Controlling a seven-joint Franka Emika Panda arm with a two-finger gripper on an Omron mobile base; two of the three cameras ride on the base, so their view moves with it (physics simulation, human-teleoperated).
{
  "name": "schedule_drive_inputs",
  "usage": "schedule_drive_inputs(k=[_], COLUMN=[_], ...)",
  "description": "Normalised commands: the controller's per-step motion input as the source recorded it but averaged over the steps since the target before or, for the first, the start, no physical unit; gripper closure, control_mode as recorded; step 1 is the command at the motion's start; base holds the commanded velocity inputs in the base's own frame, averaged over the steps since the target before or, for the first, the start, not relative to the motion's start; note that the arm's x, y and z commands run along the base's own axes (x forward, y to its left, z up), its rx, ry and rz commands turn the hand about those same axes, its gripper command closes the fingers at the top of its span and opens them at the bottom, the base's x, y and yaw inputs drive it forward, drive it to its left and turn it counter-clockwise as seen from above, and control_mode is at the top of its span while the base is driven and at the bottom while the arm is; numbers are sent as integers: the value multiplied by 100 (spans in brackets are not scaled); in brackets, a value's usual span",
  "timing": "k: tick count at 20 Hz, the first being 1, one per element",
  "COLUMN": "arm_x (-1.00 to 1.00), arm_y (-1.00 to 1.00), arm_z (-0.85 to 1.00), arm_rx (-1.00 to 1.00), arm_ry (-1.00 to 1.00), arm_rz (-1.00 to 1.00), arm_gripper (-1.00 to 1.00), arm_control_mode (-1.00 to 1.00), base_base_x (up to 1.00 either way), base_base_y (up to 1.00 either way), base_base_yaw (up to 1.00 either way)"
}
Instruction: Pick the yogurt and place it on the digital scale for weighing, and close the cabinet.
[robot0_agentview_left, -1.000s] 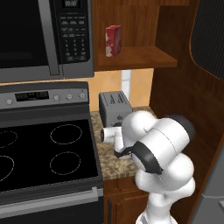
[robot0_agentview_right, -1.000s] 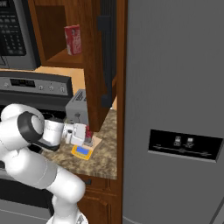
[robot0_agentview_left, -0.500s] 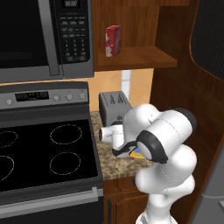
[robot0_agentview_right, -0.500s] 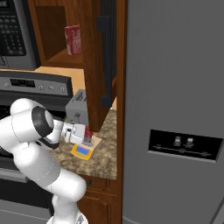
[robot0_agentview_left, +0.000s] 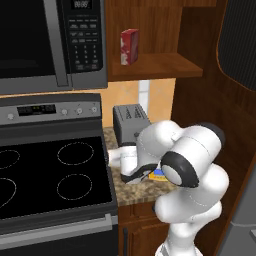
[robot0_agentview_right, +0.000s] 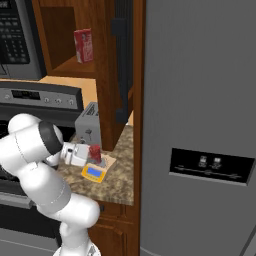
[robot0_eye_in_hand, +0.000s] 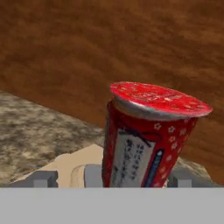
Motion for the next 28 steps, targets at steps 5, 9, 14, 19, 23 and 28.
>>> schedule_drive_inputs(k=[5,9,14,19,23,28], arm_x=[-38,-62,-80,-75,-71,-89], arm_y=[35,18,24,6,0,-3], arm_z=[0,50,93,100,100,100], arm_rx=[-1,-3,-3,-1,0,2], arm_ry=[-5,-18,-32,-32,-24,-19], arm_rz=[0,0,0,4,8,11], arm_gripper=[-100,-100,-100,-100,-100,-100], arm_control_mode=[-100,-100,-100,-100,-100,-100], base_base_x=[0,0,0,0,0,0], base_base_y=[0,0,0,0,0,0], base_base_yaw=[0,0,0,0,0,0])
